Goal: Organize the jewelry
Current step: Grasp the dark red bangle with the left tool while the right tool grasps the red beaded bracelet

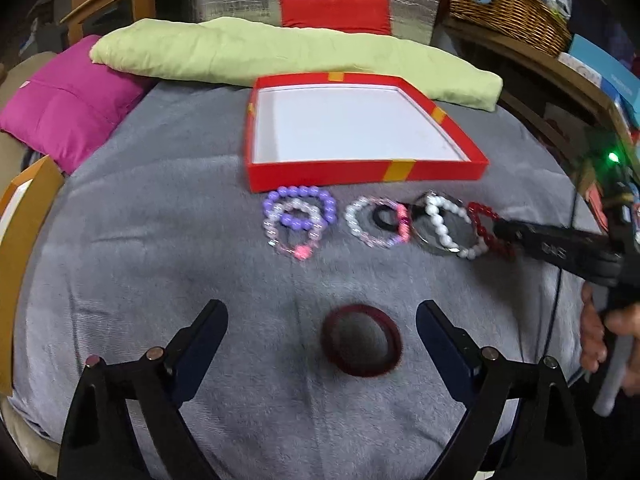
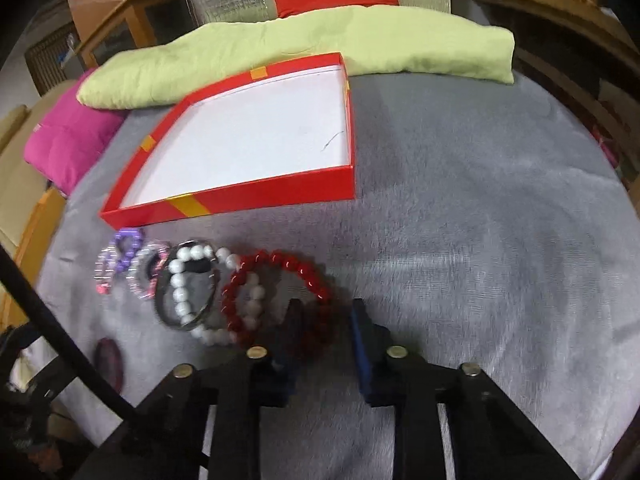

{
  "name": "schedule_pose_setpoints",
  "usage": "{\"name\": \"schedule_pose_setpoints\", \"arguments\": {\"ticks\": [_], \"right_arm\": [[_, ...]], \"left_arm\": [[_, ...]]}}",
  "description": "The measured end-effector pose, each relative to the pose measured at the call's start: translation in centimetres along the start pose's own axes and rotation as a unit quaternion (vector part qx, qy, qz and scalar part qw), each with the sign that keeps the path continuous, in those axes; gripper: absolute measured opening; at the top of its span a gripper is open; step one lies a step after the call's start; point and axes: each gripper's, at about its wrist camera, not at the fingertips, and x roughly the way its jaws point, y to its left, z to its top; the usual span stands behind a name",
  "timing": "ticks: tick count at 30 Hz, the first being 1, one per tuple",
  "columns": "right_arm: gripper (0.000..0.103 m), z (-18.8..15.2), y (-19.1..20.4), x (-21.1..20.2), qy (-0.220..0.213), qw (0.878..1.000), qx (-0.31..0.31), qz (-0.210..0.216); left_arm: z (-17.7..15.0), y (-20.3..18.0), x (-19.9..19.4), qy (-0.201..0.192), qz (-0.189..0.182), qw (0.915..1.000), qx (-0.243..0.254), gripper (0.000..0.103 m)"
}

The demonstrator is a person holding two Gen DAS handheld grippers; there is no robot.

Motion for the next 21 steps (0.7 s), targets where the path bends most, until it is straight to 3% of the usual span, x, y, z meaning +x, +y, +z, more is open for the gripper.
{"name": "schedule_pose_setpoints", "arguments": {"ticks": [2,4,6,10,15,21], "right_arm": [[0.010,0.0,0.3,0.1,-0.008,1.000,-0.009,-0.011],[0.010,-0.1,0.5,-0.1,-0.016,1.000,-0.013,-0.015],[0.010,-0.2,0.4,-0.5,-0.027,0.999,-0.015,-0.016],[0.010,0.1,-0.8,-1.5,-0.045,0.999,0.005,-0.013],[0.010,0.4,-2.2,-2.6,-0.060,0.997,0.044,0.015],[0.010,0.4,-3.0,-3.5,-0.073,0.993,0.074,0.049]], "left_arm": [[-0.2,-0.3,0.5,0.008,0.000,0.9999,0.010,0.095],[-0.4,-0.5,1.2,0.017,0.009,0.9997,0.016,0.083],[-0.5,-0.7,2.0,0.034,-0.004,0.9992,0.020,0.057],[-1.1,-1.2,2.7,0.035,0.006,0.9986,0.039,0.049],[-1.4,-0.4,2.5,0.022,0.028,0.9987,0.036,0.016],[-1.3,0.5,1.5,-0.006,0.014,0.9995,0.027,0.005]]}}
